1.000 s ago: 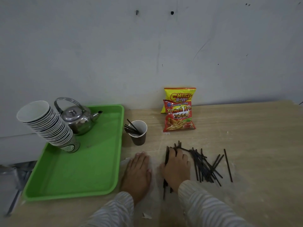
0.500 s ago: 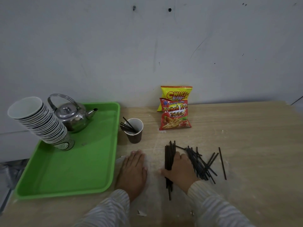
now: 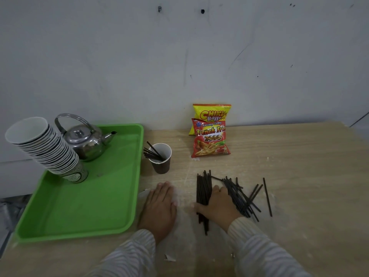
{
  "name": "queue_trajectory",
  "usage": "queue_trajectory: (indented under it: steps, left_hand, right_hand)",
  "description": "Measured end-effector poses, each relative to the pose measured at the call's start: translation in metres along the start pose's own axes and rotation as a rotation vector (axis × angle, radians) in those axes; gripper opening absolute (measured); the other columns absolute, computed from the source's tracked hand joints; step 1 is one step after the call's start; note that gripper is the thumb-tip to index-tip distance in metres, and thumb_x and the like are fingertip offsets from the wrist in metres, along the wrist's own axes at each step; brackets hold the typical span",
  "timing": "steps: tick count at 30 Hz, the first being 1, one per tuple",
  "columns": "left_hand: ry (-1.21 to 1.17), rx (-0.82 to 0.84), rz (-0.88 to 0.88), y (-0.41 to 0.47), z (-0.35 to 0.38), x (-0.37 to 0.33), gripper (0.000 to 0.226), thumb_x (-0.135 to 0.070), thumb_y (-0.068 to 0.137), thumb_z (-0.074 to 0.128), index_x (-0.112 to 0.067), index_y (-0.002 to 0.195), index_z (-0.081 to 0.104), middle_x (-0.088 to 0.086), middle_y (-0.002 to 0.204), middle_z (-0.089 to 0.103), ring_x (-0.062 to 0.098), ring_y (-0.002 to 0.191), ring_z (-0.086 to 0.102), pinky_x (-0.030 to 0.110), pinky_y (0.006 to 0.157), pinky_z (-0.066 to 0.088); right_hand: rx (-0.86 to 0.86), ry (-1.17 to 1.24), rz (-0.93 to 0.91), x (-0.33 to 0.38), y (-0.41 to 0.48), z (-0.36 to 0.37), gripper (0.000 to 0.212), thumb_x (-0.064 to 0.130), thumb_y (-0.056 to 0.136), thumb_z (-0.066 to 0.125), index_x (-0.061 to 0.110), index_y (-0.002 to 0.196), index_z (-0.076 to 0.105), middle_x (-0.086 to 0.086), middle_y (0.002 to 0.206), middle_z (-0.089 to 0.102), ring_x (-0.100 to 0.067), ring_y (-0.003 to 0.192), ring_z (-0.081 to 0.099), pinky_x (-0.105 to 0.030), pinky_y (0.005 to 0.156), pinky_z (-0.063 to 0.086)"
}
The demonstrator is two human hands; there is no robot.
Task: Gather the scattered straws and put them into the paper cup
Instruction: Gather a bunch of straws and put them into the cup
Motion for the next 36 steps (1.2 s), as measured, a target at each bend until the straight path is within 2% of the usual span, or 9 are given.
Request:
queue_trajectory:
  steps: [3, 5, 7, 10, 15, 21, 25, 29, 36]
  left_hand:
    - [0.005, 0.005, -0.003, 0.000, 0.001, 0.001, 0.055, -0.034, 0.093, 0.028, -0.018, 0.146, 0.022, 0.000, 0.158, 0.019, 0.015, 0.146, 0.008, 0.031, 0.115, -0.003]
    - [0.005, 0.004, -0.004, 0.000, 0.001, 0.001, 0.056, -0.035, 0.092, 0.025, -0.019, 0.145, 0.022, 0.000, 0.158, 0.019, 0.015, 0.146, 0.008, 0.030, 0.115, -0.003]
    - [0.000, 0.002, -0.003, 0.001, 0.000, 0.000, 0.058, -0.037, 0.090, 0.023, -0.018, 0.145, 0.024, 0.001, 0.157, 0.020, 0.016, 0.146, 0.010, 0.031, 0.115, -0.002]
    - [-0.006, -0.006, -0.004, 0.001, 0.000, 0.000, 0.057, -0.036, 0.090, 0.026, -0.018, 0.145, 0.026, 0.001, 0.157, 0.022, 0.016, 0.145, 0.012, 0.032, 0.116, 0.000]
    - [0.002, -0.002, -0.010, 0.001, 0.002, 0.002, 0.054, -0.034, 0.094, 0.030, -0.020, 0.146, 0.022, -0.001, 0.158, 0.017, 0.014, 0.146, 0.007, 0.031, 0.116, -0.003]
    - [-0.005, -0.002, -0.002, 0.002, 0.002, 0.002, 0.054, -0.033, 0.094, 0.030, -0.020, 0.146, 0.020, 0.000, 0.158, 0.016, 0.014, 0.146, 0.005, 0.031, 0.116, -0.003]
    - [-0.009, -0.009, 0.001, 0.002, 0.002, 0.002, 0.054, -0.033, 0.094, 0.030, -0.020, 0.146, 0.022, -0.001, 0.158, 0.017, 0.015, 0.146, 0.006, 0.030, 0.115, -0.005]
    - [-0.008, -0.010, 0.005, 0.001, 0.003, 0.002, 0.054, -0.033, 0.094, 0.030, -0.020, 0.146, 0.021, -0.001, 0.158, 0.017, 0.015, 0.146, 0.006, 0.031, 0.115, -0.005]
    - [0.026, -0.010, -0.005, 0.002, 0.006, 0.004, 0.056, -0.038, 0.092, 0.022, -0.020, 0.146, 0.021, -0.001, 0.158, 0.017, 0.015, 0.146, 0.007, 0.030, 0.115, -0.006]
  right_hand:
    - [-0.122, -0.171, 0.011, 0.017, 0.003, 0.001, 0.081, 0.059, 0.084, 0.049, -0.004, 0.132, 0.035, -0.018, 0.133, 0.039, -0.028, 0.120, 0.042, -0.033, 0.098, 0.040]
    - [-0.155, -0.162, 0.021, 0.030, 0.005, 0.003, 0.047, 0.032, 0.093, 0.046, -0.001, 0.126, 0.041, -0.015, 0.128, 0.043, -0.026, 0.115, 0.044, -0.033, 0.094, 0.042]
    - [-0.160, -0.100, 0.027, 0.038, 0.008, 0.004, 0.031, 0.013, 0.094, 0.039, 0.002, 0.123, 0.044, -0.014, 0.127, 0.045, -0.026, 0.113, 0.048, -0.033, 0.092, 0.043]
    - [-0.168, -0.082, 0.012, 0.043, 0.011, 0.007, 0.031, 0.008, 0.094, 0.036, 0.000, 0.122, 0.045, -0.016, 0.125, 0.048, -0.027, 0.112, 0.051, -0.033, 0.092, 0.044]
    - [-0.155, -0.021, 0.074, 0.041, 0.018, 0.010, 0.027, 0.012, 0.094, 0.036, 0.006, 0.114, 0.053, -0.011, 0.119, 0.057, -0.024, 0.107, 0.055, -0.033, 0.089, 0.044]
    - [-0.002, -0.154, -0.006, 0.039, 0.027, 0.004, 0.026, 0.012, 0.090, 0.043, 0.006, 0.111, 0.057, -0.011, 0.118, 0.060, -0.024, 0.108, 0.058, -0.032, 0.088, 0.046]
    - [-0.008, -0.220, -0.067, 0.036, 0.026, 0.003, 0.024, 0.012, 0.089, 0.044, 0.007, 0.108, 0.058, -0.010, 0.115, 0.062, -0.024, 0.105, 0.059, -0.031, 0.083, 0.046]
    - [-0.085, -0.141, -0.101, 0.030, 0.023, 0.001, 0.023, 0.010, 0.088, 0.038, 0.008, 0.105, 0.054, -0.011, 0.103, 0.065, -0.027, 0.093, 0.063, -0.032, 0.070, 0.043]
    - [-0.018, 0.113, -0.033, 0.018, 0.027, -0.009, 0.022, 0.008, 0.092, 0.039, 0.002, 0.110, 0.051, -0.015, 0.109, 0.063, -0.029, 0.096, 0.060, -0.028, 0.069, 0.041]
Point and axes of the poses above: each hand's wrist, its own y-axis towards the middle knuckle, its own z-axis out of the palm, x = y × z, the point moved 1 cm from there along y, towards the middle knuckle
